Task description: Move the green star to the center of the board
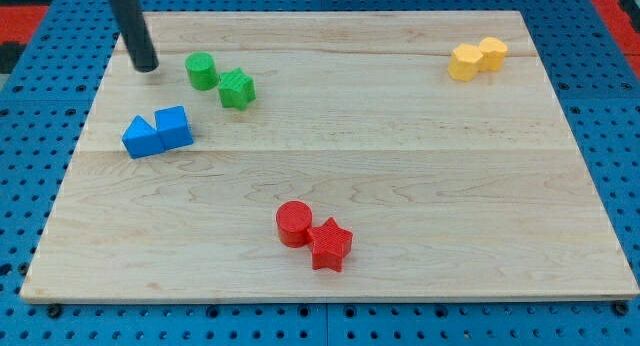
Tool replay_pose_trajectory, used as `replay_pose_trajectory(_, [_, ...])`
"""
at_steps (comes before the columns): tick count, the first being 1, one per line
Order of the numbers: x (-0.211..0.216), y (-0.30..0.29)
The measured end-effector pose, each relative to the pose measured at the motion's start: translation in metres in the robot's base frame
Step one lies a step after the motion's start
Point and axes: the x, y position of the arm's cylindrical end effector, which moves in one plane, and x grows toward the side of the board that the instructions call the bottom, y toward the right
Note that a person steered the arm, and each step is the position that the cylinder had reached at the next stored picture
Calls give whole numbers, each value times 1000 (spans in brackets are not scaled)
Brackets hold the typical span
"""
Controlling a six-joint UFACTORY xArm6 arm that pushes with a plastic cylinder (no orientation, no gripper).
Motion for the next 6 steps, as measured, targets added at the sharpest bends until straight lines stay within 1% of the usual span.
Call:
replay_pose_trajectory(1, [0,9])
replay_pose_trajectory(3, [-2,81])
replay_pose_trajectory(5, [56,135])
replay_pose_trajectory(6, [61,172])
